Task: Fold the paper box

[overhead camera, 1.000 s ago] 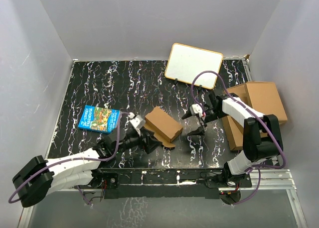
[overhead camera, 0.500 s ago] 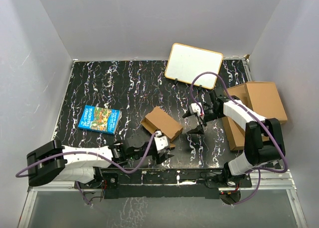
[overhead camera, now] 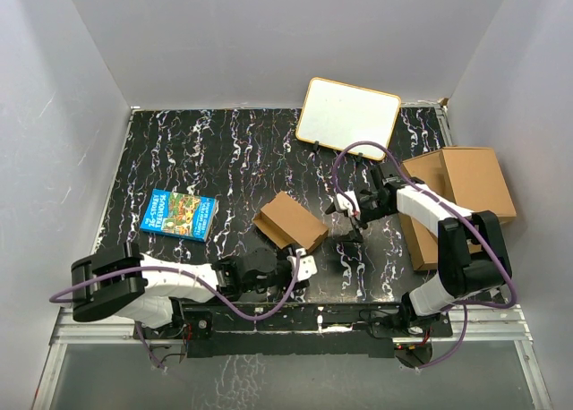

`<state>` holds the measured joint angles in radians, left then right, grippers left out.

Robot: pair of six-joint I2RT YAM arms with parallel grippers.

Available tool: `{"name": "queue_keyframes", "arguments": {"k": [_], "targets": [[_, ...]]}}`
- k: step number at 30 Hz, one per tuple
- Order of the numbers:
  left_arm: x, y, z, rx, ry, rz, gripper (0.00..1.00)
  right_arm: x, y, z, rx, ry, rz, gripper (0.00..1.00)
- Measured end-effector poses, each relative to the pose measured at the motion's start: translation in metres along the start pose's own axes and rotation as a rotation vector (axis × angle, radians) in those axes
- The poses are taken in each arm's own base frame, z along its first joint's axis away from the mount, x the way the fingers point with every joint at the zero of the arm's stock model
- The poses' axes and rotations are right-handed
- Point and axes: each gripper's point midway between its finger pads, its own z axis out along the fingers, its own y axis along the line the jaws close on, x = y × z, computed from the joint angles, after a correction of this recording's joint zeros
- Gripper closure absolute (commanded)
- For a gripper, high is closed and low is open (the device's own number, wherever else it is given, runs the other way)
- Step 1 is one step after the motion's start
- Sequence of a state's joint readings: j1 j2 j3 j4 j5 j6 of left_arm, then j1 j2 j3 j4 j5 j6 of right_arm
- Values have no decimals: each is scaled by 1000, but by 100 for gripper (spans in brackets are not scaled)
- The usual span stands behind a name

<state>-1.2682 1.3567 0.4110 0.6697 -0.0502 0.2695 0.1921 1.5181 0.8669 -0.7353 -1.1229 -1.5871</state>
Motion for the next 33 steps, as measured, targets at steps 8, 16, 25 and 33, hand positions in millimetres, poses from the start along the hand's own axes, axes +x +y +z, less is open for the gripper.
{"name": "queue_keyframes", "arguments": {"k": [8,16,25,33], "targets": [[16,0,9,-11,39,22,59,8,4,6,-3,25,12,18],[23,0,12,-13,58,46,63,6,2,10,-7,26,4,20],[28,5,16,-43,75,57,65,8,3,14,-13,32,33,20],[-6,11,-3,-91,-52,-122,48,13,8,11,-21,55,52,20]]}}
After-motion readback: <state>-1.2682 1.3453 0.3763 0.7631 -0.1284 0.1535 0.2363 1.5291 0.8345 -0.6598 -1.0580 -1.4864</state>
